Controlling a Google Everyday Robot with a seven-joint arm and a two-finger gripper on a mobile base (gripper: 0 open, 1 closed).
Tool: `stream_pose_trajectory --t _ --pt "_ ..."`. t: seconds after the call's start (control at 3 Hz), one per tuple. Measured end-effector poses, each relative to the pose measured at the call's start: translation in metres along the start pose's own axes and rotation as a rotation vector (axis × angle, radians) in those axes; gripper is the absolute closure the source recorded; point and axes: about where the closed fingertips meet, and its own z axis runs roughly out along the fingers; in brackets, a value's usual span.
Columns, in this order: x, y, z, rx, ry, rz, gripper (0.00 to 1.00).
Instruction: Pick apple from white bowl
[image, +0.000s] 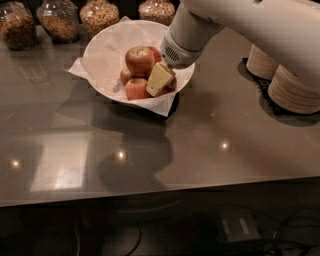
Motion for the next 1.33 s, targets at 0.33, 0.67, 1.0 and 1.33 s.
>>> stream_pose_trajectory --t 0.33,0.67,1.0,1.33 --pt "0.002 -0.002 0.009 0.015 0.023 0.003 0.29" --pt "0.002 0.0 0.016 0.011 0.034 0.002 0.31" --pt "0.001 0.003 0.021 0.004 0.036 0.0 0.33" --pt "0.0 0.006 0.023 -0.004 0.036 -0.004 0.51"
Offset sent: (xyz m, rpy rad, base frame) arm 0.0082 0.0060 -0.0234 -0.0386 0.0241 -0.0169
